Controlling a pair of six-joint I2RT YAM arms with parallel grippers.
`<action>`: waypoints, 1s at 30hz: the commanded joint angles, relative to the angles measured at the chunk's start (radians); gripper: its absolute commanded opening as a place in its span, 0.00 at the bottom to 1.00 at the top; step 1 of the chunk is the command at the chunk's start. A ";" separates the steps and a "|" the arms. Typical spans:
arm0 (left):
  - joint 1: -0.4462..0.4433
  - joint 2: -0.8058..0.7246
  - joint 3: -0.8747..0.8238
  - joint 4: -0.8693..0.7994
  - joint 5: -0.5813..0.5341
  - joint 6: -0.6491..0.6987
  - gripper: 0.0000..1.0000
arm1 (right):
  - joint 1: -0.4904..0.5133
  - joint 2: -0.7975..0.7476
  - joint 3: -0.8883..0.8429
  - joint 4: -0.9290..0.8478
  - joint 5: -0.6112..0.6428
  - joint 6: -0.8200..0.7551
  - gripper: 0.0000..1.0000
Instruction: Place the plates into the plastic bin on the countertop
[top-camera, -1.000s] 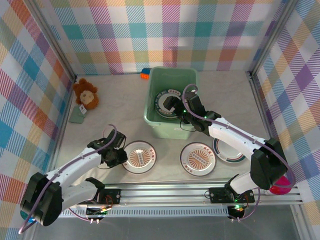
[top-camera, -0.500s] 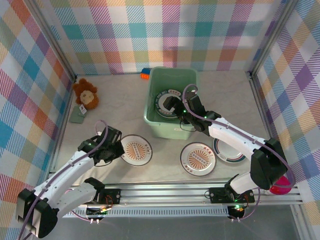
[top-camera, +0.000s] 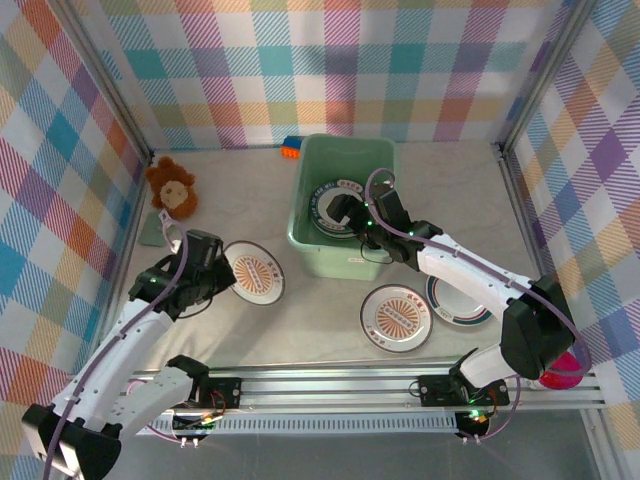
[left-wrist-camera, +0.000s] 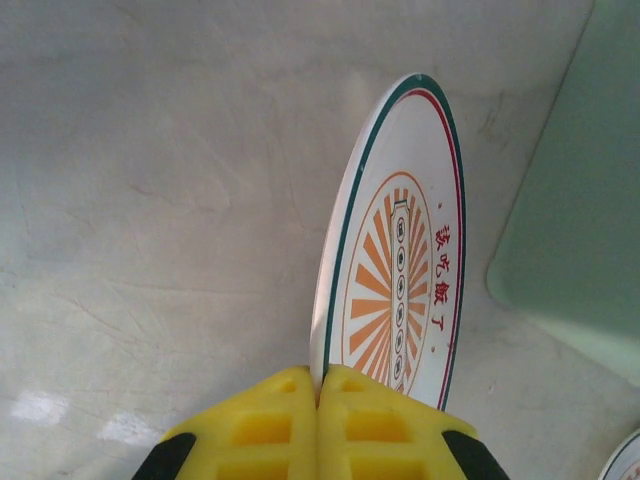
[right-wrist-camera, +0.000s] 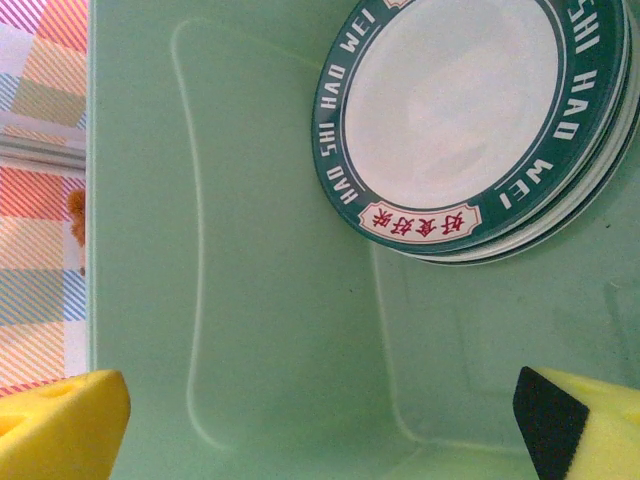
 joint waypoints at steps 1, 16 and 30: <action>0.062 -0.003 0.066 -0.003 0.047 0.063 0.00 | 0.003 -0.017 0.020 -0.076 -0.040 -0.014 0.99; 0.331 0.133 0.349 0.082 0.274 0.152 0.00 | -0.007 -0.029 0.149 0.002 -0.168 -0.217 0.98; 0.355 0.348 0.615 0.262 0.470 0.113 0.00 | -0.045 0.055 0.282 -0.018 -0.381 -0.125 0.90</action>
